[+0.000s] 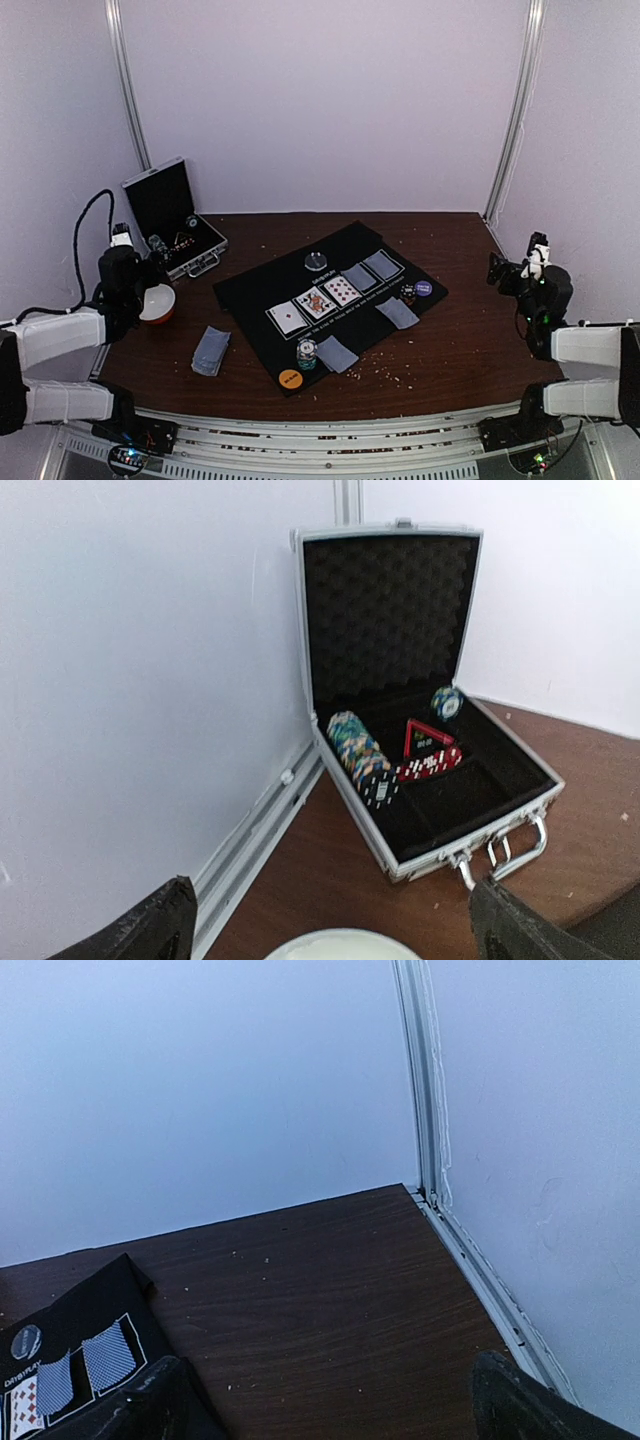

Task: Distribute texas hold em gaming equipment
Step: Reset both arms

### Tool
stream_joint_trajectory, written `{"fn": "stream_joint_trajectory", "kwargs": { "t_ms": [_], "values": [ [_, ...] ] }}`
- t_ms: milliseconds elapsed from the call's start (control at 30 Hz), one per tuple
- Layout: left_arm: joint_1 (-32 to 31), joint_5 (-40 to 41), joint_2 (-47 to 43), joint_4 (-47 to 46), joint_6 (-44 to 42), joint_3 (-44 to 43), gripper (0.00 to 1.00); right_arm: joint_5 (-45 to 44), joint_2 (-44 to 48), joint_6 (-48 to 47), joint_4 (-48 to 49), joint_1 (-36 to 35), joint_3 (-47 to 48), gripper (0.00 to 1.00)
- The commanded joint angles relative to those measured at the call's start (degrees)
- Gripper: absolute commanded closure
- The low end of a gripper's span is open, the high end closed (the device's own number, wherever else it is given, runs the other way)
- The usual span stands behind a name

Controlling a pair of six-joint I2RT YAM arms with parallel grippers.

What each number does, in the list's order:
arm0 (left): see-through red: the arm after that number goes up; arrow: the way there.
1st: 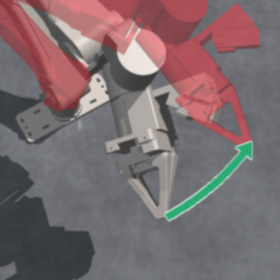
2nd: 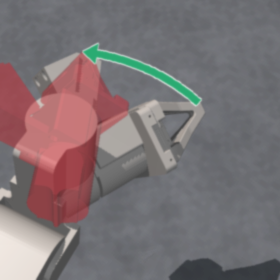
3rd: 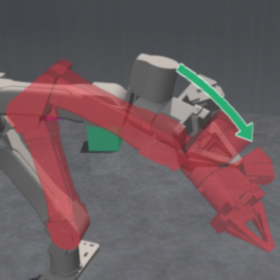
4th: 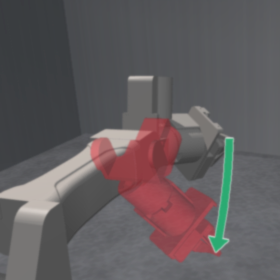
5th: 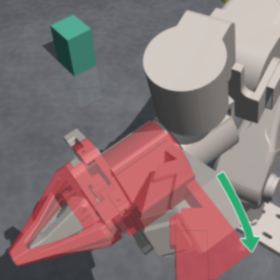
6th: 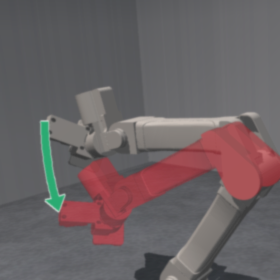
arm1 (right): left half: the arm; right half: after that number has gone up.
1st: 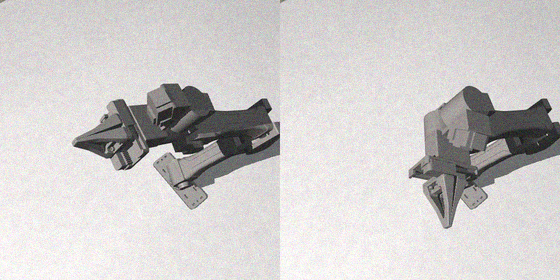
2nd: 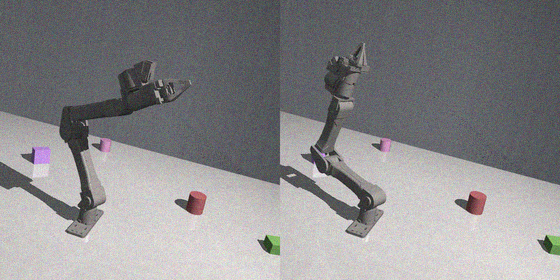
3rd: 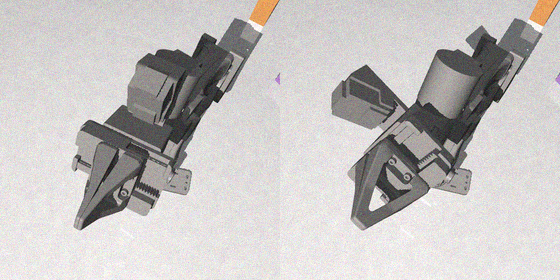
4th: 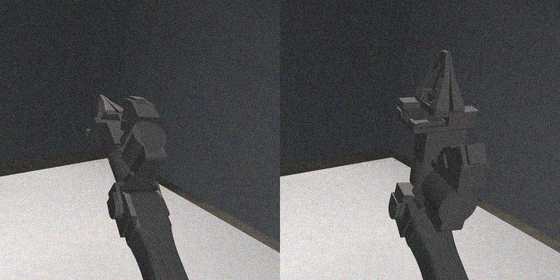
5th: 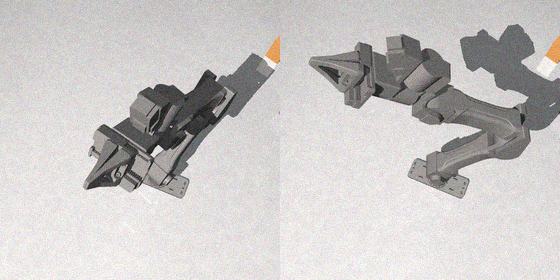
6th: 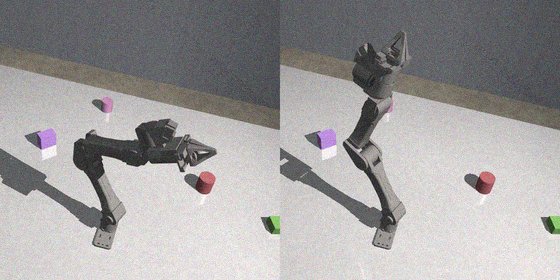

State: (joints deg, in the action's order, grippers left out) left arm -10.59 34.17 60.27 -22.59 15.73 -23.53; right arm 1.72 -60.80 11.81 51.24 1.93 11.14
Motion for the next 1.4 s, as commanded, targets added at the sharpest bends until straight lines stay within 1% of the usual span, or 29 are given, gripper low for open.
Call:
{"fn": "stream_joint_trajectory", "kwargs": {
  "t_ms": [0, 67, 100, 167, 233, 300, 333, 400, 433, 500, 567, 667, 733, 800, 867, 933, 967, 1000, 1067, 1133, 1167, 1200, 1267, 1300, 1367],
  "values": [
    [0.3, 0.4, 4.2, -24.1, -2.1, 7.5, 0.02, -1.6, -3.7, -5.1, 15.9, 0.3, -3.1, 0.00],
    [0.5, 0.0, 6.2, -26.4, -3.8, 7.8, 0.02, 0.0, -6.6, -6.4, 14.4, 0.3, -2.6, 0.00],
    [0.5, -0.2, 7.2, -28.6, -4.8, 8.2, 0.02, 1.1, -7.9, -6.7, 15.6, 0.3, -3.1, 0.00],
    [0.7, -2.0, 9.5, -34.0, -6.8, 9.6, 0.02, 1.9, -11.4, -6.3, 21.4, 0.3, -4.8, 0.00],
    [1.0, -3.2, 13.0, -34.0, -7.3, 9.1, 0.02, 2.3, -15.9, -5.7, 25.9, 0.3, -5.1, 0.00],
    [1.2, -4.6, 17.5, -40.0, -9.0, 9.9, 0.02, 4.1, -21.3, -5.1, 32.6, 0.3, -5.3, 0.00],
    [1.2, -5.9, 17.9, -35.9, -8.8, 8.1, 0.02, 5.4, -24.3, -5.4, 34.5, 0.2, -4.7, 0.00],
    [1.3, -7.2, 19.2, -37.4, -10.6, 7.8, 0.02, 7.8, -29.9, -5.9, 38.5, 0.1, -3.9, 0.00],
    [1.3, -7.7, 19.1, -36.0, -10.8, 7.3, 0.02, 8.5, -30.5, -5.8, 39.4, 0.2, -3.0, 0.00],
    [1.3, -9.1, 19.3, -37.5, -11.9, 7.7, 0.02, 8.5, -27.8, -7.2, 26.4, -0.1, 0.9, 0.00],
    [1.3, -11.0, 18.2, -38.9, -12.6, 9.1, 0.02, 7.2, -29.3, -7.0, 30.6, -0.7, 0.2, 0.00],
    [1.3, -12.3, 14.3, -48.1, -13.1, 16.0, 0.02, 7.2, -28.2, -7.3, 27.6, -0.7, 0.6, 0.00],
    [1.3, -12.0, 13.8, -56.2, -15.0, 20.6, 0.02, 7.0, -28.9, -7.2, 29.9, -0.7, 0.3, 0.00],
    [1.3, -12.0, 17.3, -64.1, -17.3, 22.0, 0.02, 7.1, -28.8, -7.3, 29.2, -0.7, 0.3, 0.00],
    [1.3, -14.0, 23.0, -68.4, -19.0, 21.4, 0.02, 7.2, -28.7, -7.3, 28.9, -0.7, 0.4, 0.00],
    [1.3, -12.8, 28.9, -72.3, -18.9, 20.5, 0.02, 7.1, -28.9, -7.3, 29.7, -0.7, 0.2, 0.00],
    [1.3, -12.8, 32.3, -75.8, -20.2, 19.8, 0.02, 7.1, -28.8, -7.2, 29.6, -0.7, 0.2, 0.00],
    [1.3, -13.5, 33.0, -76.7, -20.7, 19.4, 0.02, 7.1, -28.8, -7.3, 29.4, -0.7, 0.3, 0.00],
    [1.5, -14.8, 29.7, -68.0, -19.4, 18.0, 0.02, 7.1, -28.8, -7.3, 29.4, -0.7, 0.2, 0.00],
    [1.7, -13.6, 31.0, -66.2, -19.8, 15.3, 0.02, 7.2, -28.8, -7.3, 29.3, -0.8, 0.4, 0.00],
    [1.7, -13.0, 30.6, -61.5, -19.1, 13.5, 0.02, 7.1, -28.9, -7.3, 29.2, -0.8, 0.4, 0.00],
    [2.3, -13.5, 30.0, -58.6, -18.1, 12.8, 0.02, 7.1, -28.9, -7.4, 29.1, -0.8, 0.4, 0.00],
    [3.5, -14.4, 30.3, -57.9, -17.1, 12.7, 0.02, 7.1, -28.9, -7.4, 29.1, -0.8, 0.5, 0.00],
    [3.8, -14.6, 30.0, -56.9, -16.6, 11.2, 0.02, 7.1, -28.9, -7.4, 29.0, -0.8, 0.5, 0.00],
    [4.0, -14.9, 30.1, -57.4, -16.6, 11.0, 0.02, 7.0, -28.8, -7.4, 29.2, -0.8, 0.4, 0.00]
  ]
}}
